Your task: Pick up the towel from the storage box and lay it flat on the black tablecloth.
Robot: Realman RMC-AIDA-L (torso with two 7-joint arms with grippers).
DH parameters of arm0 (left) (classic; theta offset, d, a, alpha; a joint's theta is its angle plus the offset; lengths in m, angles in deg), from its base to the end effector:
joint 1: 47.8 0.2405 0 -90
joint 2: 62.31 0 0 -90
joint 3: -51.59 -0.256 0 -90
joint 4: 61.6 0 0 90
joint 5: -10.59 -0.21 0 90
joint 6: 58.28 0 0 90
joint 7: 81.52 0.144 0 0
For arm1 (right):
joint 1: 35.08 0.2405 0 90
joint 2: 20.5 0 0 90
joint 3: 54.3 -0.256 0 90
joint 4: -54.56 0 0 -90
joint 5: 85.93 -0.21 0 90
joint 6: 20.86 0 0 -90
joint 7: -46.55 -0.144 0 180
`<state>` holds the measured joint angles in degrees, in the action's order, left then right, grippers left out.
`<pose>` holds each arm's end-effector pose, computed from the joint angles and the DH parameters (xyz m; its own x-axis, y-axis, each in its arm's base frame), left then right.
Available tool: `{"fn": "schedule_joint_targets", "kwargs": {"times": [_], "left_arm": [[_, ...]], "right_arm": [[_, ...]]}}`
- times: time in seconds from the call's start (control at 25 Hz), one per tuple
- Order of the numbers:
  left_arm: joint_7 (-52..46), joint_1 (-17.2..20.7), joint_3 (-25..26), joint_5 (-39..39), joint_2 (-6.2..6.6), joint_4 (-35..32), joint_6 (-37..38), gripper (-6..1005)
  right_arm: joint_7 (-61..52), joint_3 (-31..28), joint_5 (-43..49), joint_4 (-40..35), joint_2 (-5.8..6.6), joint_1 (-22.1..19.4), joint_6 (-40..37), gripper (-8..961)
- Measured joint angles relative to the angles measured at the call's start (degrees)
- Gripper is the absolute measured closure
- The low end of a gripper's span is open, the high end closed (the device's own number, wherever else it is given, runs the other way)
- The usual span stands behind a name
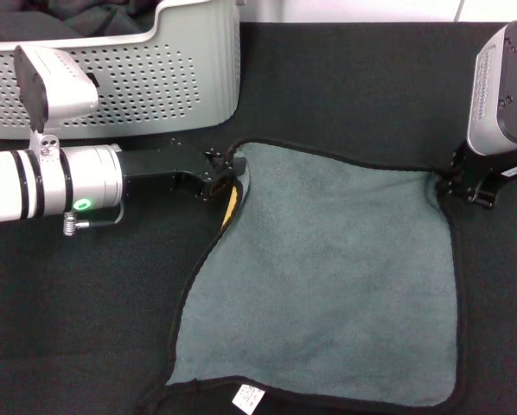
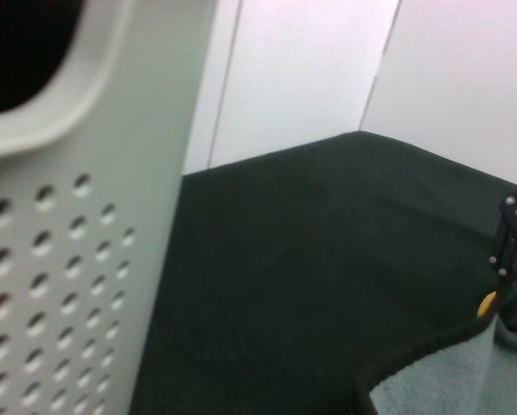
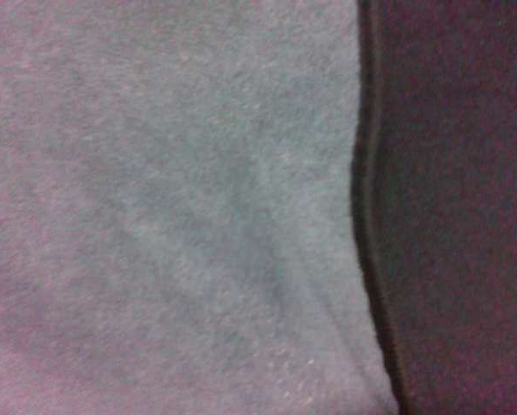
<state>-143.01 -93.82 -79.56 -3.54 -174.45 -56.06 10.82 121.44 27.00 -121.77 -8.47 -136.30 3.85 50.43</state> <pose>-0.2745 0.3667 -0.0454 0.7865 0.4095 0.4623 0.5546 -0.7976 -0.2371 0.1938 0.3985 -0.0112 0.9211 -0.0431 0.3870 0.0922 -0.9415 -0.3242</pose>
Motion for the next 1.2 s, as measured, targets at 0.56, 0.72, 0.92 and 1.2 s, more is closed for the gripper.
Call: {"fn": "schedule_joint_targets", "kwargs": {"times": [0.56,0.72,0.92,1.2], "left_arm": [[-0.9,1.4,-0.1,3.4,0.02,0.3,-1.1,756],[-0.9,2.1,0.0,4.8,0.35,0.3,-0.7,594],[-0.5,4.7,-0.2,9.8,2.15,0.4,2.1,376],[1.2,7.9,-0.5,10.8,3.66,0.7,12.6,179]], "right_arm": [[-1.4,0.4,0.1,-4.6,-0.13,-3.2,-4.2,634],[-1.9,0.4,0.1,-9.5,-0.11,-6.0,-4.1,525],[-2.0,0.2,0.0,-12.5,-0.08,-7.9,-4.3,294],[-1.0,0.3,-7.0,-16.2,-0.15,-10.4,-5.2,111]]}}
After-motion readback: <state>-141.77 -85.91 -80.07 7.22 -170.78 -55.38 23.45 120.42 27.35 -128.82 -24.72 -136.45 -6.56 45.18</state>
